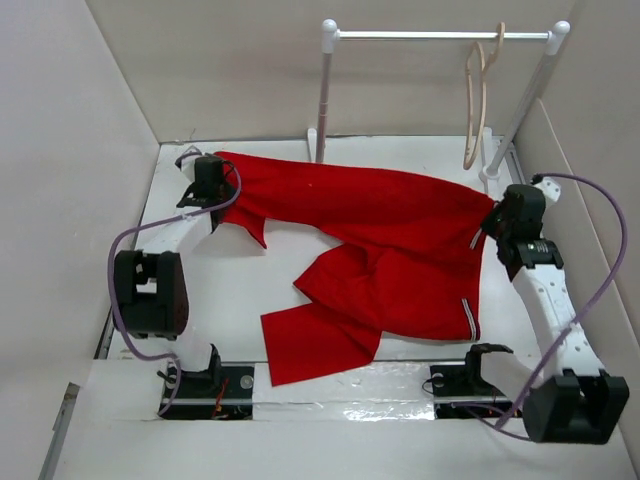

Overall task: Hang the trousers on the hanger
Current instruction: Flatten out the trousers at the center of the board.

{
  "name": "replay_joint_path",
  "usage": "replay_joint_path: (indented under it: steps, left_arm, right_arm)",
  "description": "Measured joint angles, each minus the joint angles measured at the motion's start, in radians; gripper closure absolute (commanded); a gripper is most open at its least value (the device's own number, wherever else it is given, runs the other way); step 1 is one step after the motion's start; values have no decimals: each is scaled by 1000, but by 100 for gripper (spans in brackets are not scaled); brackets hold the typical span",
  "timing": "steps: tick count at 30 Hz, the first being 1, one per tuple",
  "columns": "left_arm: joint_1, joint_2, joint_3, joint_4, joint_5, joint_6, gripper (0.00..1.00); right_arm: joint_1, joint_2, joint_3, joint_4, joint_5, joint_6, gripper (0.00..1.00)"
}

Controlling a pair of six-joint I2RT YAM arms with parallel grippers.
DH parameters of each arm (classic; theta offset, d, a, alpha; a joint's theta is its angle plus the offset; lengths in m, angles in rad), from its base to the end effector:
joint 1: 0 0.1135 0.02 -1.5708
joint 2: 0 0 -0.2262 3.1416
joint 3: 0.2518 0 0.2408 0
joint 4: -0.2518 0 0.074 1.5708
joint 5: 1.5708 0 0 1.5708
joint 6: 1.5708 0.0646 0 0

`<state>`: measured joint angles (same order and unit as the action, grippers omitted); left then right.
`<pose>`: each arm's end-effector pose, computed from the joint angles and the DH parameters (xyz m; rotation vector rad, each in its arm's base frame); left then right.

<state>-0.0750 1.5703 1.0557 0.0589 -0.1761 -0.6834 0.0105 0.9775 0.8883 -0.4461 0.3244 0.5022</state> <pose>0.3758 -0.0169 0.2166 -0.7143 1.9024 -0.3019 0.2477 -0.0180 0.2710 0.6898 1.9576 -0.0287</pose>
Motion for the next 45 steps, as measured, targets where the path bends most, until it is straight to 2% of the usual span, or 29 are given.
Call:
replay_joint_path:
  steps: [2,3,4,5,9,11,13,14,16,17,18,22,25,26,27,28,30,35,40,41,44,45]
  left_arm:
    - [-12,51,11,-6,2,16,81]
    - [-16,76,24,-12,1,25,71]
    - [-20,96,40,-20,-2,37,67]
    - [-22,118,65,-32,-9,48,64]
    - [-21,148,155,-59,-63,89,35]
    - [-19,147,200,-70,-95,106,34]
    - [-13,136,224,-69,-116,110,35]
    - [-9,122,222,-75,-118,108,35]
    - [-10,76,174,-56,-112,87,40]
    - [-10,38,120,-43,-109,69,41]
    - [-10,-5,60,-39,-99,48,44]
    - [-19,-160,-206,-12,-68,-76,46]
    - [-25,-224,-353,-19,-87,-137,44]
    - [-27,-228,-379,-21,-93,-149,43]
    - [-27,-226,-393,-26,-95,-158,42]
    - [-28,-216,-396,-32,-95,-165,42]
    - [-28,-187,-394,-23,-95,-172,42]
    - [-65,-46,-331,-25,-139,-178,41]
    - [-105,71,-216,-34,-180,-187,53]
    - [-108,86,-198,-46,-192,-189,58]
    - [-111,122,-161,-75,-225,-194,85]
    - [-111,134,-151,-84,-239,-190,97]
  right_arm:
    - [-108,55,-1,49,-39,12,100]
    - [-153,81,-1,73,-61,20,100]
    - [-190,105,-1,92,-76,28,100]
    - [-216,129,-1,112,-87,37,100]
    - [-261,220,2,178,-115,72,99]
    - [-261,278,23,185,-128,88,95]
    - [-260,321,48,185,-145,101,76]
    - [-260,335,58,188,-156,106,53]
    - [-260,327,59,203,-179,113,32]
    - [-259,316,59,213,-193,116,18]
    - [-256,298,59,223,-201,118,12]
    - [-221,156,22,269,-232,113,14]
    - [-179,5,-34,298,-261,98,54]
    - [-160,-45,-56,311,-277,99,80]
    - [-138,-93,-79,318,-293,92,86]
    - [-116,-137,-100,329,-314,93,89]
    - [-54,-199,-132,336,-350,88,89]
    - [126,-259,-166,336,-408,66,76]
    - [297,-303,-216,320,-399,50,74]
    - [327,-307,-218,312,-388,47,74]
    - [392,-324,-218,299,-341,39,74]
    - [409,-332,-218,296,-327,36,73]
